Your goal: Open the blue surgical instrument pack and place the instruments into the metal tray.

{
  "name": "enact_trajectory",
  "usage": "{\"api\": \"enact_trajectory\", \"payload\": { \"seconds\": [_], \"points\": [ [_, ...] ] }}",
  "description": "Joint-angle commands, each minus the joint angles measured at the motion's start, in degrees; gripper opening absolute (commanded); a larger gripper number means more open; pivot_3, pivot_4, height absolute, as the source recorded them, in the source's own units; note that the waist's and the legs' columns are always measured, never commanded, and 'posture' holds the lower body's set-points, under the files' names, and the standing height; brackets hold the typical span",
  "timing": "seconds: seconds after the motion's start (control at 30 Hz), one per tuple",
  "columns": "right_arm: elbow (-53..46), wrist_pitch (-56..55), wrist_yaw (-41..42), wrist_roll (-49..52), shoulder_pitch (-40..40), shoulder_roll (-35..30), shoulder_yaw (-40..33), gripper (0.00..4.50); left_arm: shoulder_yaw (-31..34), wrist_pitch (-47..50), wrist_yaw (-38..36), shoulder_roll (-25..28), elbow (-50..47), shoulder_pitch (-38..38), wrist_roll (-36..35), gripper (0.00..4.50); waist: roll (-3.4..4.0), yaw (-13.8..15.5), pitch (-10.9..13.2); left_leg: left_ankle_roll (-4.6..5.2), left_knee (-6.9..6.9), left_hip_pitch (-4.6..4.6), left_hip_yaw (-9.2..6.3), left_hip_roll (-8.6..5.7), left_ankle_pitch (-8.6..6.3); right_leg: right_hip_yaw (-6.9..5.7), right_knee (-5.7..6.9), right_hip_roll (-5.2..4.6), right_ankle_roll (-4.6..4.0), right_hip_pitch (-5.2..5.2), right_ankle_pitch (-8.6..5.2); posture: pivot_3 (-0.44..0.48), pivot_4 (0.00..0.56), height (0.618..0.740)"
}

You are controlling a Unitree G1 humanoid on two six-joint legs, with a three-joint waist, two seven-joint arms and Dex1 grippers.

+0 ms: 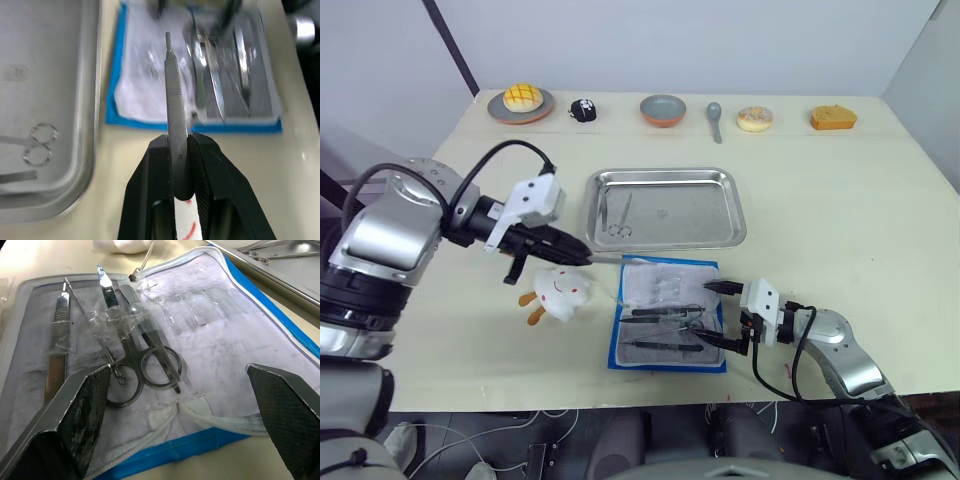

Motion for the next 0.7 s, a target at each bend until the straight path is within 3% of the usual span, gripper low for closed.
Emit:
{"api": "enact_trajectory", "payload": {
  "seconds": [0.03,0.1,0.23,0.43,0.6,0.7],
  "points": [
    [6.7,2.5,-0.4,-3.7,2.3,-1.0,1.8,4.50,6.1,7.1,9.5,-4.3,-4.6,0.8,-2.7,0.00,-0.05,0.0,0.0,0.00,0.00,0.00,0.00,0.00,0.00,0.01,0.00,0.00,0.00,0.00,0.00,0.000,0.150,0.732],
    [6.7,2.6,-0.4,-3.7,2.4,-1.1,1.7,4.50,8.6,11.1,14.8,-7.1,-7.1,1.8,-3.9,0.00,-0.08,-0.1,0.0,0.00,0.00,0.00,-0.01,0.05,0.00,0.01,0.02,-0.01,0.00,0.00,0.00,0.000,0.150,0.732],
    [6.9,2.5,0.0,-3.7,2.4,-1.1,1.8,4.50,12.7,20.0,32.4,-17.4,-14.9,4.5,-4.8,0.00,-0.25,0.0,-0.1,-0.01,-0.01,0.04,-0.01,0.08,0.00,0.04,0.02,-0.06,0.01,0.02,0.01,0.000,0.150,0.732],
    [7.8,2.3,0.2,-3.8,1.5,-0.9,2.0,4.50,12.9,25.2,51.9,-30.9,-21.9,7.7,-1.4,0.00,-0.26,-0.1,-0.1,-0.02,-0.01,0.05,0.00,0.08,0.01,0.09,0.06,-0.07,-0.01,0.05,0.02,0.000,0.150,0.732],
    [7.5,2.4,0.3,-3.9,1.9,-1.1,1.9,4.50,13.4,26.6,68.6,-43.1,-22.6,8.2,3.5,0.00,-0.27,0.1,-0.2,-0.03,-0.01,0.10,-0.01,0.07,0.01,0.09,0.03,-0.11,-0.01,0.12,0.03,0.000,0.150,0.732],
    [7.4,2.3,0.2,-3.9,2.1,-1.2,1.8,4.50,12.9,26.7,73.5,-46.3,-20.7,7.8,6.5,0.00,-0.24,0.0,-0.2,-0.04,-0.03,0.13,-0.01,0.05,0.01,0.11,0.03,-0.11,-0.02,0.13,0.03,0.000,0.150,0.732]
  ]
}}
